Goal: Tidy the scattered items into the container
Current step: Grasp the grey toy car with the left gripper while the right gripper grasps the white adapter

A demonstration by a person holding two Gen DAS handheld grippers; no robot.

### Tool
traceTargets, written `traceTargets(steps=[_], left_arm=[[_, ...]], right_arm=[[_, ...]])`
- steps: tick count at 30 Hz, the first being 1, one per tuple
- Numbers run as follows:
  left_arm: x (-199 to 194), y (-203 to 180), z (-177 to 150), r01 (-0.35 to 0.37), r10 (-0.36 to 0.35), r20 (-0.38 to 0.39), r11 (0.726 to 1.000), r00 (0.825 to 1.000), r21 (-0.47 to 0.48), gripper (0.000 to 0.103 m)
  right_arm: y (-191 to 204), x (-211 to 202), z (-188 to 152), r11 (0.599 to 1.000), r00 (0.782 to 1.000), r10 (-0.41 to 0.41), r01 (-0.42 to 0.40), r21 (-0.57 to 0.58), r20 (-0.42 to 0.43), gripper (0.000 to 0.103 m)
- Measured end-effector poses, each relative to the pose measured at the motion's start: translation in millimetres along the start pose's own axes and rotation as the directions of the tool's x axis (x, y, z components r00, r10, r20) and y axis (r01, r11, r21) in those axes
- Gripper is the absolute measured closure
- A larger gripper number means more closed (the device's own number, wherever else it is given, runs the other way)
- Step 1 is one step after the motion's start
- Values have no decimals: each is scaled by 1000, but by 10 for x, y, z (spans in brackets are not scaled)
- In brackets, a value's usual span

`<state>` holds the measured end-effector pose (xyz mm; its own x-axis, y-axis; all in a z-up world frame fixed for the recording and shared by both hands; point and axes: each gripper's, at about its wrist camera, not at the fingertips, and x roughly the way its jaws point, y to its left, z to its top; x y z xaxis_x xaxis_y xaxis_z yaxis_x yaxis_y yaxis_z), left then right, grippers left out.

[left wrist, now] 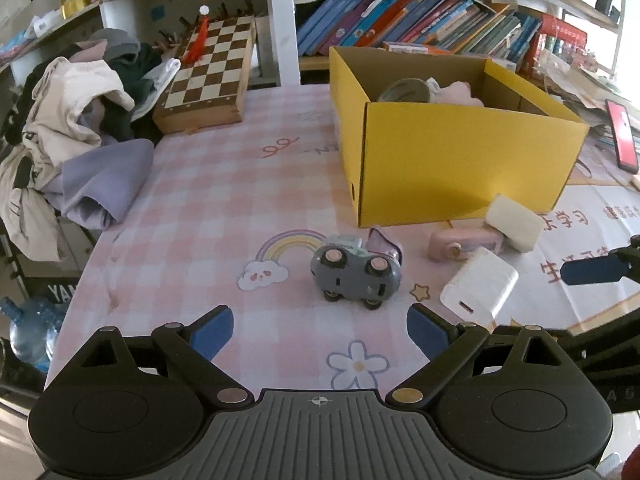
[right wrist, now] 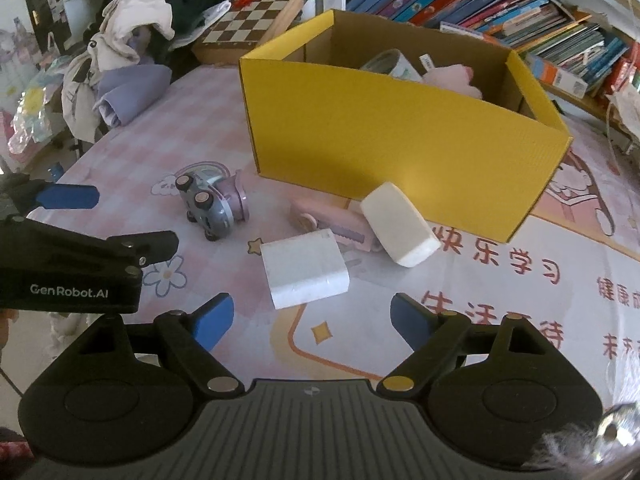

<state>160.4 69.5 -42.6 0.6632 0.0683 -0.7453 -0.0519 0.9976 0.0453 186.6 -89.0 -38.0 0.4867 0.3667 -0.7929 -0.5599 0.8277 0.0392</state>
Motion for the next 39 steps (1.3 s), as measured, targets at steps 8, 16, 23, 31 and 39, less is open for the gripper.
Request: traceTargets(steps=[8,16,23,31,39], left_arm=[[138,-4,121,-8,8,-1,1000,1000,-6,7],[287,-62,203,-2,2,-19,1000,1000,0,7],[439,-119,236,-1,2,-44,1000,999,16,8],[544,-155,276,2,0,-53,1000,999,25,8],[628,-148,275,10,-10,-70,1000,997,1,9]], right_arm=[[-36,146,89,999,999,34,-35,-28,-31,17],[-60,260,156,994,996,74,-77,-74,-43,19],[-102,390,201,991,993,93,-99,-90,-70,21],[-134,521,220,988,990,102,-112,-108,-93,28],[-118,536,231,980,992,101,-112,-164,-78,35]])
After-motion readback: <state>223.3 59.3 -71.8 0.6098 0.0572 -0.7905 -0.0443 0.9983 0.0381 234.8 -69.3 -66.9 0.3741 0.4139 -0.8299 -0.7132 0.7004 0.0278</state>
